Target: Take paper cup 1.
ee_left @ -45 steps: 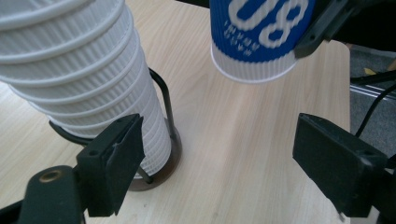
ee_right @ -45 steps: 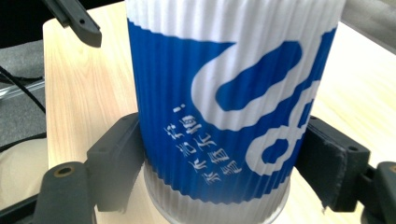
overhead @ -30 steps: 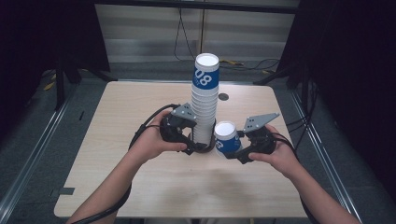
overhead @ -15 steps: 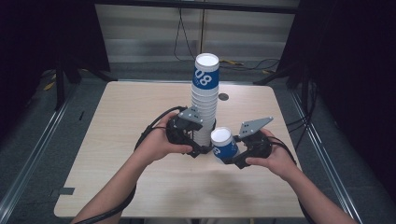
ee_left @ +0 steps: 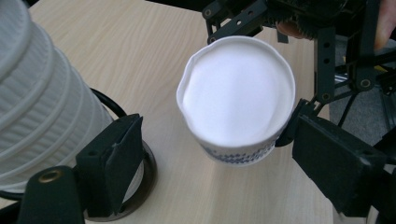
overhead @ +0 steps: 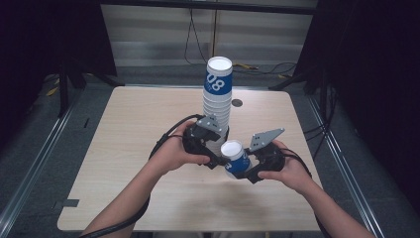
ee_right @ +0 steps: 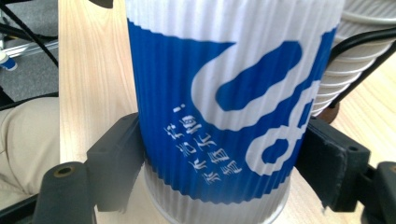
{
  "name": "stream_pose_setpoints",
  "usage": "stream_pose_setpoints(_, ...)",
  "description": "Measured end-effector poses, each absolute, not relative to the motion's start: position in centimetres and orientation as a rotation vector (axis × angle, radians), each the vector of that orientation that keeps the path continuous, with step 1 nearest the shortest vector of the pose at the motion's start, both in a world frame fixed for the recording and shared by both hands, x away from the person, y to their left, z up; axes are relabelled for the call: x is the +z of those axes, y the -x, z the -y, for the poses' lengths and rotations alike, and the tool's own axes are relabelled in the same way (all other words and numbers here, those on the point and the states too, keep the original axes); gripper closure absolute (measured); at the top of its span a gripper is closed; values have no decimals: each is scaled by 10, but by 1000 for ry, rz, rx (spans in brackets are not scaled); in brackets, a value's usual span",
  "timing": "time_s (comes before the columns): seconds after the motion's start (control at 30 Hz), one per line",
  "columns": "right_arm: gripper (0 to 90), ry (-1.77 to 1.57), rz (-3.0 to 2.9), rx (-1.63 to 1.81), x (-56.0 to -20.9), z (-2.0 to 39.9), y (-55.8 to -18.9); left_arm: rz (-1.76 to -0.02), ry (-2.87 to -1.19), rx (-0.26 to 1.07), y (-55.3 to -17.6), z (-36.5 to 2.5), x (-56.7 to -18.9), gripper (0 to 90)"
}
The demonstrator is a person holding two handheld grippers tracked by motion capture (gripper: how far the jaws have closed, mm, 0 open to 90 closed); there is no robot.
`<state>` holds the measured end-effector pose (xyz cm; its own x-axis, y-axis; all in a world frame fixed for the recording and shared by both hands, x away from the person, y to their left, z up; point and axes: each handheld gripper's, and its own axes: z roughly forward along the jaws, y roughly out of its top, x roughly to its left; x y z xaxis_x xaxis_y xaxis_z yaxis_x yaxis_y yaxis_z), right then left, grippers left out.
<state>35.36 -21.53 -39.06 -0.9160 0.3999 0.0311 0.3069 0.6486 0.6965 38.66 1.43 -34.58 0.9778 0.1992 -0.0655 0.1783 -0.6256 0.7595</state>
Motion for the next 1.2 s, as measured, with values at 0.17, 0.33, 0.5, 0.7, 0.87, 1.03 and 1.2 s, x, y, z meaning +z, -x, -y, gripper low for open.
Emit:
stream_pose_setpoints(0.17, 208, -565, -2747, 1116, -391, 210, -353, -255, -2254, 14, -386, -10, -347, 164)
stream_pose_setpoints(0.33, 208, -552, -2747, 1129, -391, 206, -354, -253, -2249, -8, -386, -4, -350, 164)
stream_pose_setpoints(0.5, 208, -531, -2756, 1124, -391, 202, -354, -248, -2253, -8, -385, 1, -351, 170)
stream_pose_setpoints(0.7, 208, -524, -2761, 1122, -391, 200, -354, -255, -2256, -37, -388, 0, -351, 207)
stream_pose_setpoints(0.87, 208, -507, -2761, 1111, -390, 200, -354, -242, -2268, -68, -388, 0, -352, 242)
stream_pose_setpoints(1.03, 208, -493, -2771, 1099, -391, 199, -354, -222, -2278, -68, -388, 1, -352, 267)
stream_pose_setpoints(1.2, 208, -490, -2776, 1103, -392, 199, -353, -211, -2281, -73, -387, 2, -351, 271)
